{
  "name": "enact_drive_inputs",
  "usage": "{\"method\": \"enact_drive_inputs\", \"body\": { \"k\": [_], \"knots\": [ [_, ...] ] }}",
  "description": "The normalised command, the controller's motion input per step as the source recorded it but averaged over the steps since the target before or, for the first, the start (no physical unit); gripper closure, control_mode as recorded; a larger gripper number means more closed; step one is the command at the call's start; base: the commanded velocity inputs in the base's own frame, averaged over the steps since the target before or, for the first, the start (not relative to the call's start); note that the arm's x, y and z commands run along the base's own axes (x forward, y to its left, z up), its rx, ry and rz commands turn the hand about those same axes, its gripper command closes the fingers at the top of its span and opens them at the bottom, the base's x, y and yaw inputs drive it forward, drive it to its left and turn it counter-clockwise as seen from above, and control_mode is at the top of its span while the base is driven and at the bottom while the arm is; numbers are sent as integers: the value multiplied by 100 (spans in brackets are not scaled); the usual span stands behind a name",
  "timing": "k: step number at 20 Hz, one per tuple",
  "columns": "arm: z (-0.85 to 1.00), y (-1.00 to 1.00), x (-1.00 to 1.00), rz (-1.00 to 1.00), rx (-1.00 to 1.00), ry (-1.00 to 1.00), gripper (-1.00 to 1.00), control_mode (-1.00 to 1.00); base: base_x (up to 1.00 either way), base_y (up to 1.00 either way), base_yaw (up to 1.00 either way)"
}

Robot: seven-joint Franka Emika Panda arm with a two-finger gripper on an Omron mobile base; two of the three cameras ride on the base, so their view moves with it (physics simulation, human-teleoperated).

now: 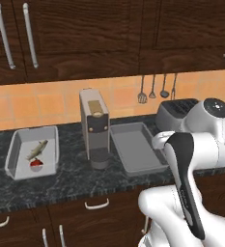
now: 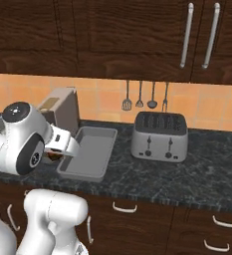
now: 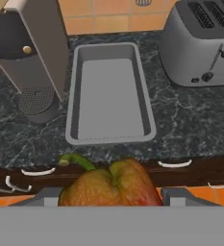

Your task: Place one bell pepper and one fish in each tupperware on the nearby counter, to pack two identical lunches.

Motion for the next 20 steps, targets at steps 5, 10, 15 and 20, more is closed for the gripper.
{"method": "enact_drive_inputs", "body": {
  "k": [5, 10, 15, 20],
  "knots": [
    [0, 0, 0, 0, 0, 0, 100, 100, 26, 24, 0],
    [-22, -4, 50, 0, 0, -5, 100, -100, 0, 0, 0],
    [-30, -27, 91, 3, 0, 0, 100, -100, 0, 0, 0],
    [-44, -25, 100, 10, 0, 0, 100, -100, 0, 0, 0]
  ]
}}
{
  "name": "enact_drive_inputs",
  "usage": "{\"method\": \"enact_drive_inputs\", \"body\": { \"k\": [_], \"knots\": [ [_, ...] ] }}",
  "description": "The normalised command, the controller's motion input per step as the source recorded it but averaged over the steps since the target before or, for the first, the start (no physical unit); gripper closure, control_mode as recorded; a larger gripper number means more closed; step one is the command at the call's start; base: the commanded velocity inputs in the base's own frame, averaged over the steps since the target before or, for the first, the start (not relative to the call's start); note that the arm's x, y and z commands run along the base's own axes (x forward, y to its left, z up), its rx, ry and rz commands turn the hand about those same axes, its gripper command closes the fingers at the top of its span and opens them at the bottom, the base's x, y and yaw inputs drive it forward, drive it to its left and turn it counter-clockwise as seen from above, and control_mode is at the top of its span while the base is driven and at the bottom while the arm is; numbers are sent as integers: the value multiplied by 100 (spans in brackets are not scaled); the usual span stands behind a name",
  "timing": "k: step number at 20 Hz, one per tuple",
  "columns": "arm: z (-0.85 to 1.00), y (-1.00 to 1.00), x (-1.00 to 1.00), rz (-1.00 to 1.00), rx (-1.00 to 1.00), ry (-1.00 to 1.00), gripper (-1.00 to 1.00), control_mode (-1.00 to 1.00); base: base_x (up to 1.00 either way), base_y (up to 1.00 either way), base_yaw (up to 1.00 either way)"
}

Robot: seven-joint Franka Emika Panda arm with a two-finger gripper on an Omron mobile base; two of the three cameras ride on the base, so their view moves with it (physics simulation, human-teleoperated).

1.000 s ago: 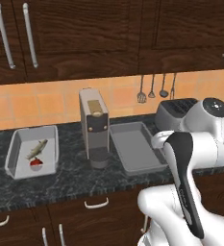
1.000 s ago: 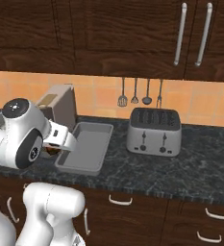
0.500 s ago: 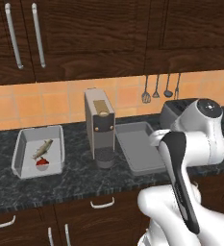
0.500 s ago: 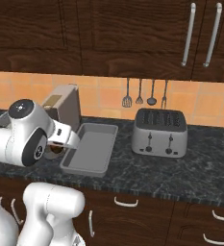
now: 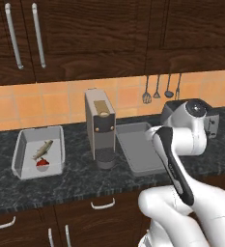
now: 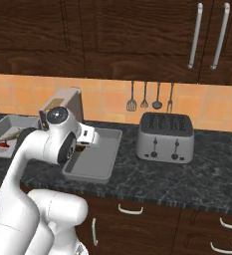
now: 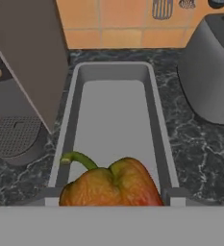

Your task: Place one bell pepper and one fish in each tupperware on the nearby counter, to pack two identical lunches.

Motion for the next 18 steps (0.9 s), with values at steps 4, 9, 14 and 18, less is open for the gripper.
{"method": "enact_drive_inputs", "body": {
  "k": [4, 9, 14, 18],
  "knots": [
    [-69, -5, 100, 12, -6, 8, 100, -100, 0, 0, 0],
    [-61, 0, 100, 6, -12, 11, 100, -100, 0, 0, 0],
    [-4, -19, 86, 2, 0, 2, 100, -100, 0, 0, 0],
    [-16, -8, 66, 5, 0, 12, 100, -100, 0, 0, 0]
  ]
}}
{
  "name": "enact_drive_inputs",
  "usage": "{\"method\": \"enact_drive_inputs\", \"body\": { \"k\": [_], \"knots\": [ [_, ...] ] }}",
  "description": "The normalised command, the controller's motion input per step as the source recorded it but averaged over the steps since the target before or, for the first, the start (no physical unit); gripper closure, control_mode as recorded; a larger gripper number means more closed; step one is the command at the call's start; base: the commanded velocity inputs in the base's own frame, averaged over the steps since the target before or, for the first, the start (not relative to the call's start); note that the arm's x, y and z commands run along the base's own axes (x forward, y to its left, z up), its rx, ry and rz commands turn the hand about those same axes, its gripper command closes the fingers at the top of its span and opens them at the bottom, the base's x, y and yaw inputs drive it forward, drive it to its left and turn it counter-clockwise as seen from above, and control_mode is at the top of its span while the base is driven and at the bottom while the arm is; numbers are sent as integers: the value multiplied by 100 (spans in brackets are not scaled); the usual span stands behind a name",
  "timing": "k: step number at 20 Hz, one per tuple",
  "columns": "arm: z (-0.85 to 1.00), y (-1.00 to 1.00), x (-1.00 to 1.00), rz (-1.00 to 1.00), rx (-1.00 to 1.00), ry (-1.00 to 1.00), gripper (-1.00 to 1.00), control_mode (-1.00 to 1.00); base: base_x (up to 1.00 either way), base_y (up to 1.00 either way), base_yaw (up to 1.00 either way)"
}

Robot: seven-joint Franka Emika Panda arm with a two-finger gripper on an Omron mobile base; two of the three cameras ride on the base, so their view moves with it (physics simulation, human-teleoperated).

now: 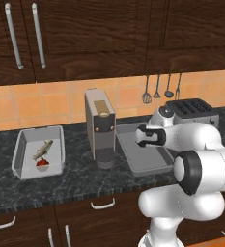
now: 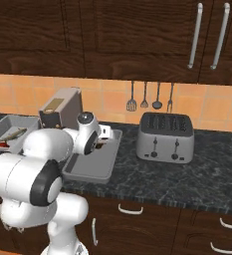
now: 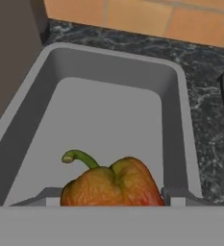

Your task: Place one bell pepper and one fish in each tupperware on the nearby counter, to pack two identical lunches.

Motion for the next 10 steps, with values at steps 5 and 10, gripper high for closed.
{"method": "enact_drive_inputs", "body": {
  "k": [5, 10],
  "knots": [
    [-20, 13, 7, 4, 0, 8, -100, -100, 0, 0, 0],
    [-2, 7, 0, 0, 0, 0, -100, -100, 0, 0, 0]
  ]
}}
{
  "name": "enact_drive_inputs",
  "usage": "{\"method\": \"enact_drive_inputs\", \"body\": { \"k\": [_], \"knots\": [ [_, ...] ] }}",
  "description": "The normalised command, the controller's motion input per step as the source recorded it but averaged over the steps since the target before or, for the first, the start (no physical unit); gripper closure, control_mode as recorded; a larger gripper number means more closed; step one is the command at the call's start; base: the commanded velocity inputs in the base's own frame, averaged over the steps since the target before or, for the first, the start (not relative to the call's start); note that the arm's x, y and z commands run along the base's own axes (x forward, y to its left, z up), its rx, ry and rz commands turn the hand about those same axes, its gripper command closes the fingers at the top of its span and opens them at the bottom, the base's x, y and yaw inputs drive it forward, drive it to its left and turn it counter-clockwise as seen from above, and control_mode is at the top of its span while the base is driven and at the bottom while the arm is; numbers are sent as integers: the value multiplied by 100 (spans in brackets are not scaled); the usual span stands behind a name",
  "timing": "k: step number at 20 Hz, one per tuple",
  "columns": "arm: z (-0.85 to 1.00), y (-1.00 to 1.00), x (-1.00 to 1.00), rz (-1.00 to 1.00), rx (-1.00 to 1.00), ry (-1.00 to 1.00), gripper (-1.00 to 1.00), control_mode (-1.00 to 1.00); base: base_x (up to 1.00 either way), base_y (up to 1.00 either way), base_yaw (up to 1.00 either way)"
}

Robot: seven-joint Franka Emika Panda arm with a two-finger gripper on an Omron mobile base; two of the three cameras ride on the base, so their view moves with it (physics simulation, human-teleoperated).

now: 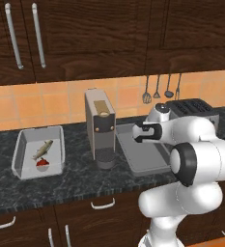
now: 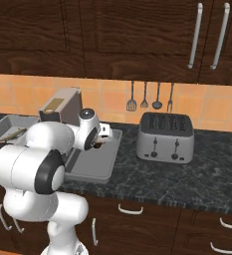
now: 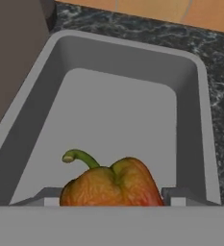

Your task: Place one bell pepper and one fish in each tupperware on the nearby counter, to pack two identical lunches.

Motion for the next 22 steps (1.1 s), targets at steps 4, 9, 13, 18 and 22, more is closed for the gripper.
{"method": "enact_drive_inputs", "body": {
  "k": [4, 9, 13, 18, 22],
  "knots": [
    [3, 0, -6, 0, 0, 0, -100, -100, 0, 0, 0],
    [7, 0, -55, -6, 0, 0, -100, -100, 0, 0, 0],
    [22, 0, -100, -17, 0, 0, -100, -100, 0, 0, 0],
    [59, 4, -98, -20, 0, 3, -100, -100, 0, 0, 0],
    [54, 0, -100, -16, 5, 0, -100, -100, 0, 0, 0]
  ]
}}
